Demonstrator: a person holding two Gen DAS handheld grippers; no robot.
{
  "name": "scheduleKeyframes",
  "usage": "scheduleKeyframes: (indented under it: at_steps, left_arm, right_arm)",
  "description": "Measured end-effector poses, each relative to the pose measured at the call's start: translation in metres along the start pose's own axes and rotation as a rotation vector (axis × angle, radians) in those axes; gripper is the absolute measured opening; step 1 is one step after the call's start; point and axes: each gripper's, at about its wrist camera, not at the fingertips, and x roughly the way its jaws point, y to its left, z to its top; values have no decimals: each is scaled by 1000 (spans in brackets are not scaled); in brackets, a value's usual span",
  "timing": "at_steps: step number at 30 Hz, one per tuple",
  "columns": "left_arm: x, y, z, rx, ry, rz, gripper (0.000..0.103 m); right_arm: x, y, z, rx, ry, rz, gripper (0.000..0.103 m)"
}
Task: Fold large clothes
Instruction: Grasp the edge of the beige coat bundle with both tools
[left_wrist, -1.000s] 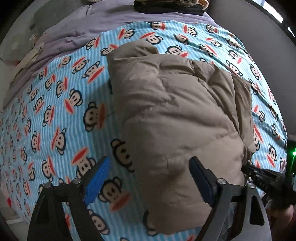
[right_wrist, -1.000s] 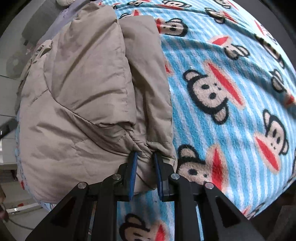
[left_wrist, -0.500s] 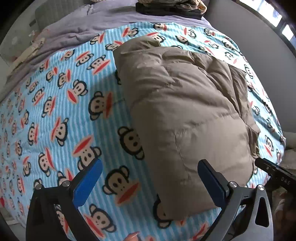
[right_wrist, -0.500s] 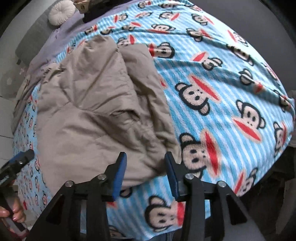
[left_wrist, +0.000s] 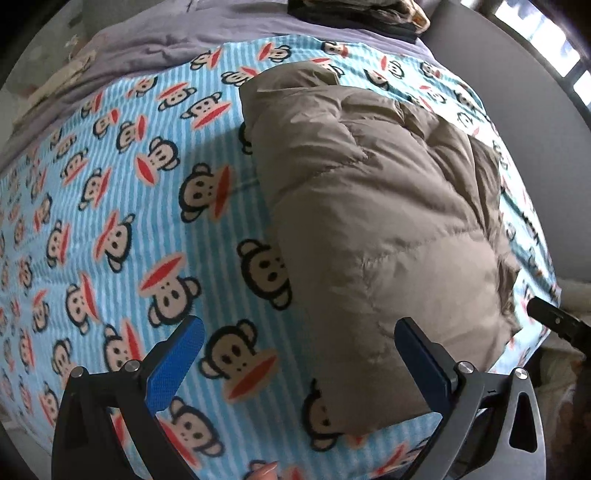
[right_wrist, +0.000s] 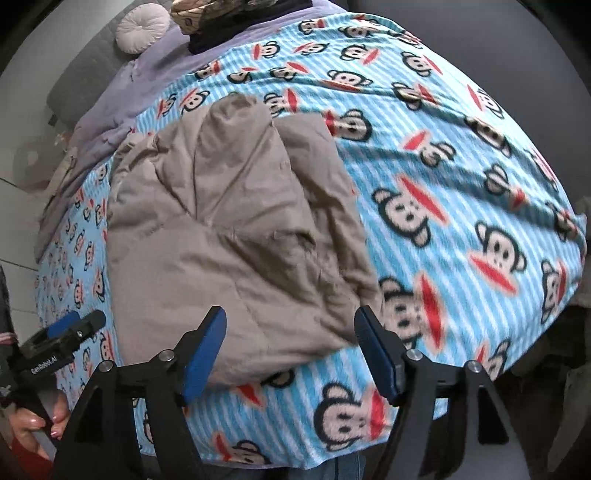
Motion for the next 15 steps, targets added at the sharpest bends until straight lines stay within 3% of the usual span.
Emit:
scheduleKeyframes:
  at_steps: [7, 15]
  left_arm:
    - [9, -2, 16, -74, 11, -1, 103]
    - [25, -9, 24, -129, 51, -14, 103]
  right_arm:
    - [17, -21, 45, -17, 47, 72, 86]
    - [40, -51, 68, -4, 78, 111, 88]
